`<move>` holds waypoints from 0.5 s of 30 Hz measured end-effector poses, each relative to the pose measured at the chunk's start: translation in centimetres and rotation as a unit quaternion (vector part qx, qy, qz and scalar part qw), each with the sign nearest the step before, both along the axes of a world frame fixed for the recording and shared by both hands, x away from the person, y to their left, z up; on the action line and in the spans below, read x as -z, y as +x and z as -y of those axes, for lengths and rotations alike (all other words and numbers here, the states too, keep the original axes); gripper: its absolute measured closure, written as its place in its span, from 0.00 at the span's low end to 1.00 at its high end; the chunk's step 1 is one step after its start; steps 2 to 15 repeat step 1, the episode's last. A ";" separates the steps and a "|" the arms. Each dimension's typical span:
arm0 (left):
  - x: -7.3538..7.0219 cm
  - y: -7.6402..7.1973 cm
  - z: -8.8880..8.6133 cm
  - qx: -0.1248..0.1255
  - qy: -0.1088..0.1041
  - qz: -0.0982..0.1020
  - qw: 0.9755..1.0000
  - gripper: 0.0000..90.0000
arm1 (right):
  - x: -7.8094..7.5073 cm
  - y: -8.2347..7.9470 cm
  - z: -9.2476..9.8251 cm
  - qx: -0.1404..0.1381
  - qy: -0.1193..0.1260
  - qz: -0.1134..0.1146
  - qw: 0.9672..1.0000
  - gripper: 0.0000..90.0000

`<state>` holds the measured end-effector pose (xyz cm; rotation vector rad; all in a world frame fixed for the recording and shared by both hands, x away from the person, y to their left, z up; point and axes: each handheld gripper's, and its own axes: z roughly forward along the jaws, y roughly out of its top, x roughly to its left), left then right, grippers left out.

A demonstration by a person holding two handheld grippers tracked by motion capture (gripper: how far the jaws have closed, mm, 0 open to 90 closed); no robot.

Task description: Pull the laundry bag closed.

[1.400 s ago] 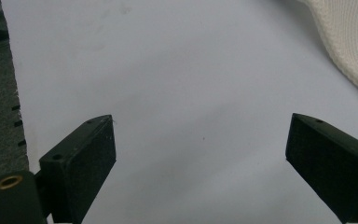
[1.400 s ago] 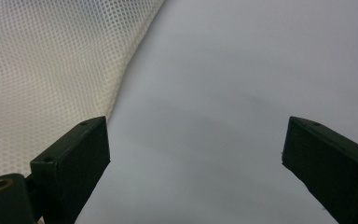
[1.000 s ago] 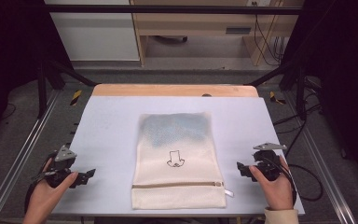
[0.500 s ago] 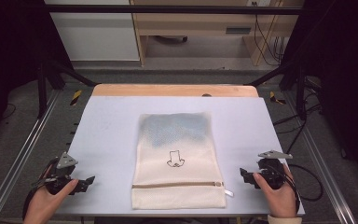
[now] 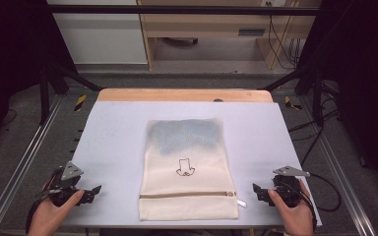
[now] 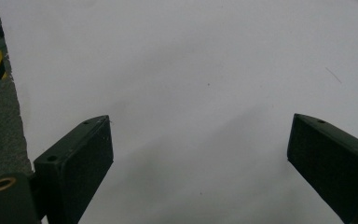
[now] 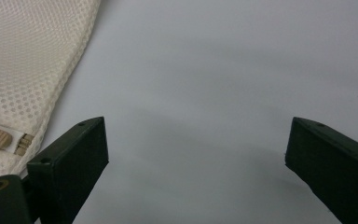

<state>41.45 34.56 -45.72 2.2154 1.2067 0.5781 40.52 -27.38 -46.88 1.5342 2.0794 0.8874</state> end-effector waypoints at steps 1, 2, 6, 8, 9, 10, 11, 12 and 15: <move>0.0 0.0 0.0 0.000 -0.001 0.003 1.000 0.08 | 0.0 0.0 0.0 0.000 0.000 0.000 1.000 0.07; 0.0 0.0 0.0 0.000 -0.001 0.003 1.000 0.08 | 0.0 0.0 0.0 0.000 0.000 0.000 1.000 0.07; 0.0 0.0 0.0 0.000 -0.001 0.003 1.000 0.08 | 0.0 0.0 0.0 0.000 0.000 0.000 1.000 0.07; 0.0 0.0 0.0 0.000 -0.001 0.003 1.000 0.08 | 0.0 0.0 0.0 0.000 0.000 0.000 1.000 0.07; 0.0 0.0 0.0 0.000 -0.001 0.003 1.000 0.08 | 0.0 0.0 0.0 0.000 0.000 0.000 1.000 0.07; 0.0 0.0 0.0 0.000 -0.001 0.003 1.000 0.08 | 0.0 0.0 0.0 0.000 0.000 0.000 1.000 0.07; 0.0 0.0 0.0 0.000 -0.001 0.003 1.000 0.08 | 0.0 0.0 0.0 0.000 0.000 0.000 1.000 0.07; 0.0 0.0 0.0 0.000 -0.001 0.003 1.000 0.08 | 0.0 0.0 0.0 0.000 0.000 0.000 1.000 0.07; 0.0 0.0 0.0 0.000 -0.001 0.003 1.000 0.08 | 0.0 0.0 0.0 0.000 0.000 0.000 1.000 0.07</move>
